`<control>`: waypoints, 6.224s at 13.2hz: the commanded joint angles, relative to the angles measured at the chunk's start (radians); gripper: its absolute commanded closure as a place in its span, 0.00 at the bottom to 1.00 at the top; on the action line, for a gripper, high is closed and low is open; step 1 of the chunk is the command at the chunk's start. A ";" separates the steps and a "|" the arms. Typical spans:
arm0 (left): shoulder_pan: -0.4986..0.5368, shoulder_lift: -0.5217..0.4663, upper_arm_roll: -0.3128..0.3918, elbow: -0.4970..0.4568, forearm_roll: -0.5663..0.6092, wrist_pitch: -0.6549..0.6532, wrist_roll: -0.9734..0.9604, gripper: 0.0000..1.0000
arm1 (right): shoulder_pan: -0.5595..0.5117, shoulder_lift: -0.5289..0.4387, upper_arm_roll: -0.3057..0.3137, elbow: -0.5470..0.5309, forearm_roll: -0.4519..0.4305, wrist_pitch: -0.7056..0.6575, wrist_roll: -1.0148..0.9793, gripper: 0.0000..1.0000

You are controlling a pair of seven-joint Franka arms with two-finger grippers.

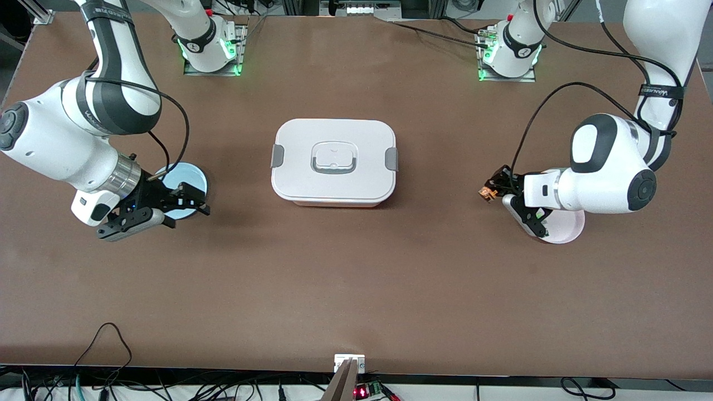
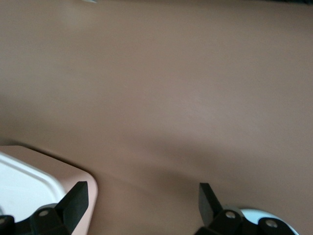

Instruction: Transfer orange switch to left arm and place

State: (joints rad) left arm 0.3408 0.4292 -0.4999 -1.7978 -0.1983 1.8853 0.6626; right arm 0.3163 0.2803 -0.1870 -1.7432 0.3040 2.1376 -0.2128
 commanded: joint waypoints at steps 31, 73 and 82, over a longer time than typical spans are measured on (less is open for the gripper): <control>0.305 0.221 -0.106 0.118 0.559 0.011 0.633 0.00 | -0.301 -0.293 0.121 -0.056 -0.378 -0.400 0.207 0.00; -0.398 -0.514 0.508 0.048 0.237 -0.264 -0.614 0.00 | -0.303 -0.329 0.113 0.013 -0.359 -0.490 0.207 0.00; -0.359 -0.506 0.481 0.055 0.221 -0.264 -0.652 0.00 | -0.303 -0.331 0.113 0.011 -0.359 -0.492 0.207 0.00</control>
State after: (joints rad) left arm -0.0326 -0.0577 -0.0023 -1.7244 0.0184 1.6072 0.0249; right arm 0.0207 -0.0264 -0.0756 -1.7192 -0.0708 1.6564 0.0016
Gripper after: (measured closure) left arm 0.000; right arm 0.000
